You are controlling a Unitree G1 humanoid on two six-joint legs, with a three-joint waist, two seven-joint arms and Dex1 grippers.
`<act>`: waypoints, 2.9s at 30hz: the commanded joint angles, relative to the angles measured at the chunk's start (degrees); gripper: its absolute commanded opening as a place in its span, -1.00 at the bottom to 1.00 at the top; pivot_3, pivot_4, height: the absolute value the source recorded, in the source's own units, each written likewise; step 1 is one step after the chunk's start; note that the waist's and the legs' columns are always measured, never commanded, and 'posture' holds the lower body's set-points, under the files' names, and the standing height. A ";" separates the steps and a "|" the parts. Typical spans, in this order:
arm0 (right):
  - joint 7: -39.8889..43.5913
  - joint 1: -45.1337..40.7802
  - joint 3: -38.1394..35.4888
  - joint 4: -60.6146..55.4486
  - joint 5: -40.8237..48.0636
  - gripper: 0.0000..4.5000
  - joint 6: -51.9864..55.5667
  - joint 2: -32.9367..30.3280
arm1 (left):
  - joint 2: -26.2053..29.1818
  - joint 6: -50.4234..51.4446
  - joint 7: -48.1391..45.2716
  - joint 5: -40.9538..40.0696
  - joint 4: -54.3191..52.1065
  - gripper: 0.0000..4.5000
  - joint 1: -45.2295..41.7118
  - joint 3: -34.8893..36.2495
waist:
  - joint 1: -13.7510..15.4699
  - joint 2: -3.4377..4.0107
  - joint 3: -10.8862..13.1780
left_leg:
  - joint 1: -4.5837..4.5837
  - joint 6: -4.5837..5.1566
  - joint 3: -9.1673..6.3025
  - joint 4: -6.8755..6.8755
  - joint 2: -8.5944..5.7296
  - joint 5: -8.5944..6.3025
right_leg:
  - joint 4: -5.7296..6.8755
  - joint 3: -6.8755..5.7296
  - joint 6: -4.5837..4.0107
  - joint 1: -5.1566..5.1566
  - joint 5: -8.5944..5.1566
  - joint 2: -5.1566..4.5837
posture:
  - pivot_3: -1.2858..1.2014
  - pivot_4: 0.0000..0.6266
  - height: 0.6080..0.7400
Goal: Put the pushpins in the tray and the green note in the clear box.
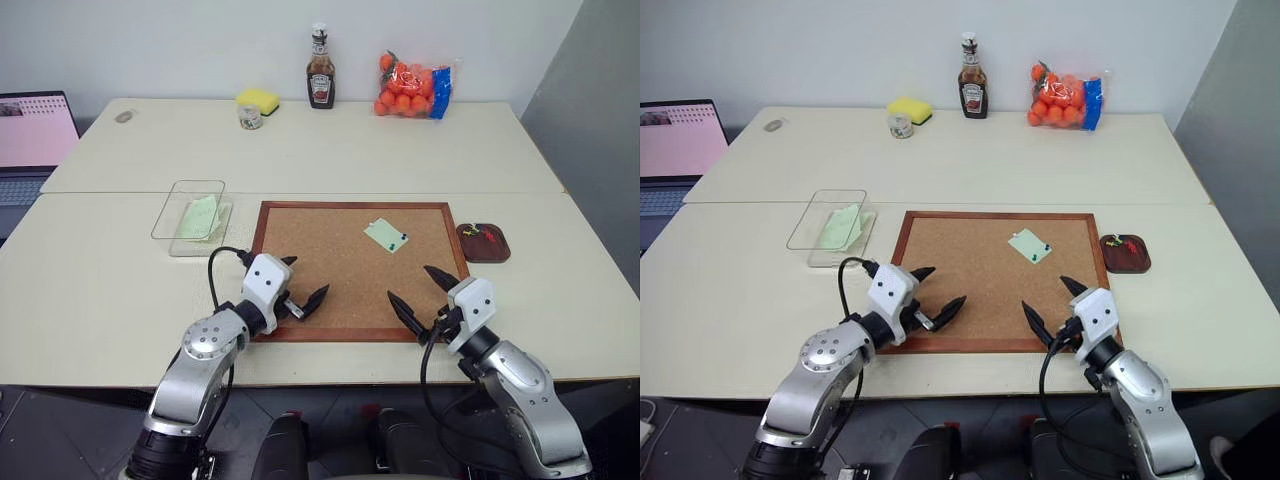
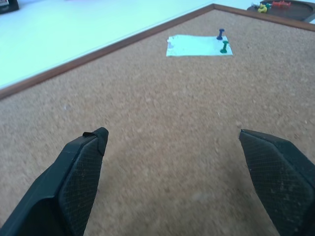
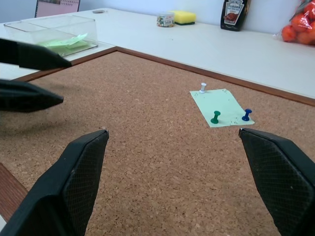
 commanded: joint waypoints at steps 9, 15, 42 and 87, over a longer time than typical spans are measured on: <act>0.12 -2.27 -0.02 0.85 -0.42 0.99 -3.05 0.41 | 0.34 -1.85 -1.04 -0.24 -0.11 1.00 -1.30 0.58 | 0.02 0.00 0.00 | -0.01 0.00 -0.01 -0.01 0.00 0.00 | -0.01 0.01 0.00 0.00 0.00 0.00 | 0.03 -0.52 1.00; -0.12 -3.74 0.29 1.19 -1.02 0.99 -3.94 0.57 | -1.02 -2.82 -1.61 -3.63 2.16 1.00 -5.77 3.84 | 0.03 0.00 0.00 | -0.01 0.00 -0.01 0.01 -0.01 0.00 | 0.00 -0.02 0.00 0.00 0.00 0.00 | 0.03 -0.52 1.00; -4.12 -10.25 -2.28 -3.90 1.35 0.99 7.19 2.22 | 2.86 -1.81 -7.92 -2.67 7.82 1.00 -7.84 -0.66 | -0.06 0.00 0.00 | 0.00 0.00 -0.01 0.00 0.00 0.00 | 0.02 -0.01 0.00 -0.01 0.00 0.01 | 0.03 -0.52 1.00; -6.45 -52.55 -0.38 53.77 -6.30 0.84 8.26 8.87 | 3.50 0.07 -8.27 3.17 12.89 -1.00 -6.39 -4.52 | -0.23 0.02 0.00 | 0.05 0.01 0.13 -0.07 0.00 0.00 | 0.07 -0.02 -0.30 -0.05 0.16 0.02 | 0.03 -0.52 1.00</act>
